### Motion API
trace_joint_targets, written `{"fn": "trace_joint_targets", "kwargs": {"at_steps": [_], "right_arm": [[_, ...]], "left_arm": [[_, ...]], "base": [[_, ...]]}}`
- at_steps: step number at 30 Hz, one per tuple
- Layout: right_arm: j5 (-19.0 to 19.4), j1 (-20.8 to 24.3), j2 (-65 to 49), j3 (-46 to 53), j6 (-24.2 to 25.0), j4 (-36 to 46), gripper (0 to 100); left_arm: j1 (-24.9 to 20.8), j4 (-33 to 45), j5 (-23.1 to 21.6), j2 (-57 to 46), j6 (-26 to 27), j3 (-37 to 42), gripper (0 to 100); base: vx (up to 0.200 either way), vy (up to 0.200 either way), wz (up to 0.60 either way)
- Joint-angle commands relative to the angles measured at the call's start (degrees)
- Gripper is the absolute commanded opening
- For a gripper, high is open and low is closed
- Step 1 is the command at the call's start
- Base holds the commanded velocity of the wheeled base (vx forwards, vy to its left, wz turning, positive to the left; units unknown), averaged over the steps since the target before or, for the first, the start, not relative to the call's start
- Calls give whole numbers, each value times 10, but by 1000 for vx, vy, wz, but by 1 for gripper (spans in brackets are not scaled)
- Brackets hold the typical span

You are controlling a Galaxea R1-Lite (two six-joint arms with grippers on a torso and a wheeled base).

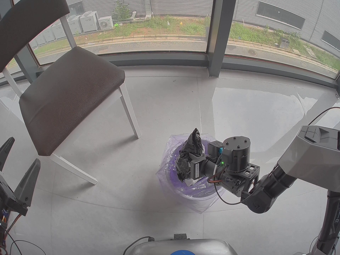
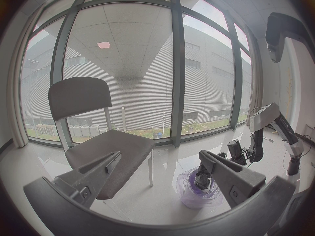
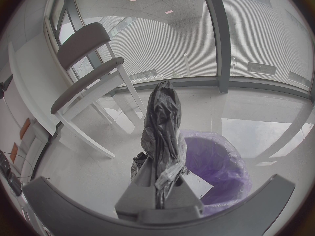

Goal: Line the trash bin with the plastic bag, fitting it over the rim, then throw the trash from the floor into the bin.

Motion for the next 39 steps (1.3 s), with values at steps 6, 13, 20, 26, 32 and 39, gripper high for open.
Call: {"fn": "trace_joint_targets", "kwargs": {"at_steps": [6, 13, 20, 26, 32, 39], "right_arm": [[0, 7, -20, 59, -6, 0, 0], [0, 18, -51, 104, -8, -3, 0], [-1, 31, -67, 121, -8, -4, 0], [-9, 49, -85, 145, -7, -7, 0], [-11, 54, -78, 164, -5, -30, 0], [-14, 56, -43, 163, -7, -74, 0]], "left_arm": [[0, -13, -6, -1, 2, 10, 100], [0, -13, -6, -1, 2, 10, 100], [0, -14, -7, -1, 2, 10, 100], [0, -14, -7, -2, 2, 10, 100], [-1, -14, -7, -4, 2, 9, 100], [-1, -15, -7, -7, 2, 8, 100]], "base": [[0, 0, 0], [0, 0, 0], [0, 0, 0], [0, 0, 0], [0, 0, 0], [0, 0, 0]]}}
